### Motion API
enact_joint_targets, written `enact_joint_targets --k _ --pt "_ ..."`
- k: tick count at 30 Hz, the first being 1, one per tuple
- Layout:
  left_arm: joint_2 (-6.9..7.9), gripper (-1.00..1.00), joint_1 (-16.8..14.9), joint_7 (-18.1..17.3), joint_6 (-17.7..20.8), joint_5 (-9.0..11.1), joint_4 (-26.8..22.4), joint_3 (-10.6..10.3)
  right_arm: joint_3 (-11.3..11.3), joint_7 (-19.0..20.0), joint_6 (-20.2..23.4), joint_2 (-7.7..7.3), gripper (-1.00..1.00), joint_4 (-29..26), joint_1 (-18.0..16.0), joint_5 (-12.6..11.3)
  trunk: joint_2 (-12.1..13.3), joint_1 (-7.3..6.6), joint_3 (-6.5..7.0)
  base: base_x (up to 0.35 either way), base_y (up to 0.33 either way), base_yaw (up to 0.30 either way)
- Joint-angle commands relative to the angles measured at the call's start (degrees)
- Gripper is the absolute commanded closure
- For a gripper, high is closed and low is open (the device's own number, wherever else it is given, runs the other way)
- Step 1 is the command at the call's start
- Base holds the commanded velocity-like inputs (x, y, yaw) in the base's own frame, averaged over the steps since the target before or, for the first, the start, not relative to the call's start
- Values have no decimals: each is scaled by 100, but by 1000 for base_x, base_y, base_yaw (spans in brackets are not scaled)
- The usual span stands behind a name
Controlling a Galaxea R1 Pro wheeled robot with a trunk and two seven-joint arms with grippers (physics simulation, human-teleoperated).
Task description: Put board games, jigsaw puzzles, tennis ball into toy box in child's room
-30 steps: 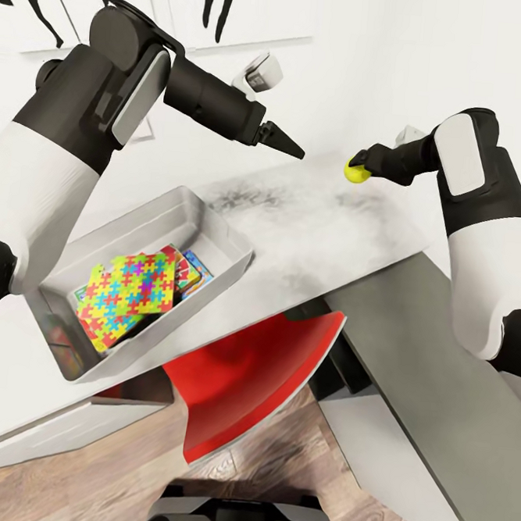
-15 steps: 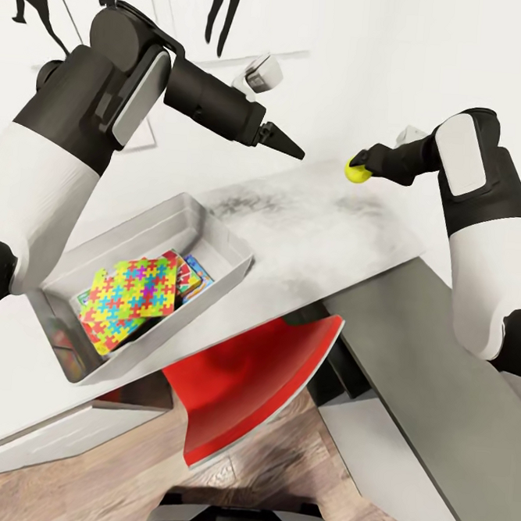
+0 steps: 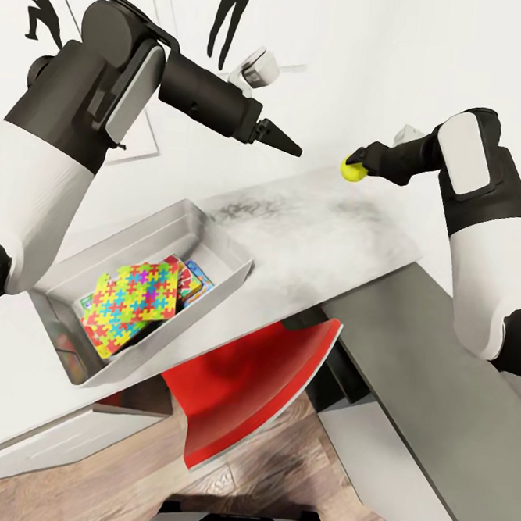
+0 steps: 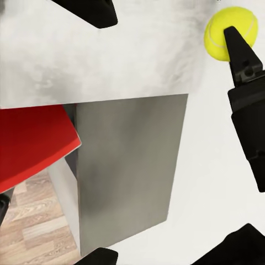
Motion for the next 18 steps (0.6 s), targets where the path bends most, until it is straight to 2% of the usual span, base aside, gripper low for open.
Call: enact_joint_targets --k 1,14,18 --pt "4 -100 -5 -10 26 11 0 -15 24 -76 7 -7 100 -3 -6 -95 -9 4 1 0 0 0" --pt "-2 -100 227 -10 26 2 -17 -41 24 -77 7 -28 100 10 -6 -129 -9 4 125 0 0 0" --pt "-15 -100 376 -10 26 5 -77 -41 24 -71 7 -150 100 -4 -6 -137 -9 4 164 0 0 0"
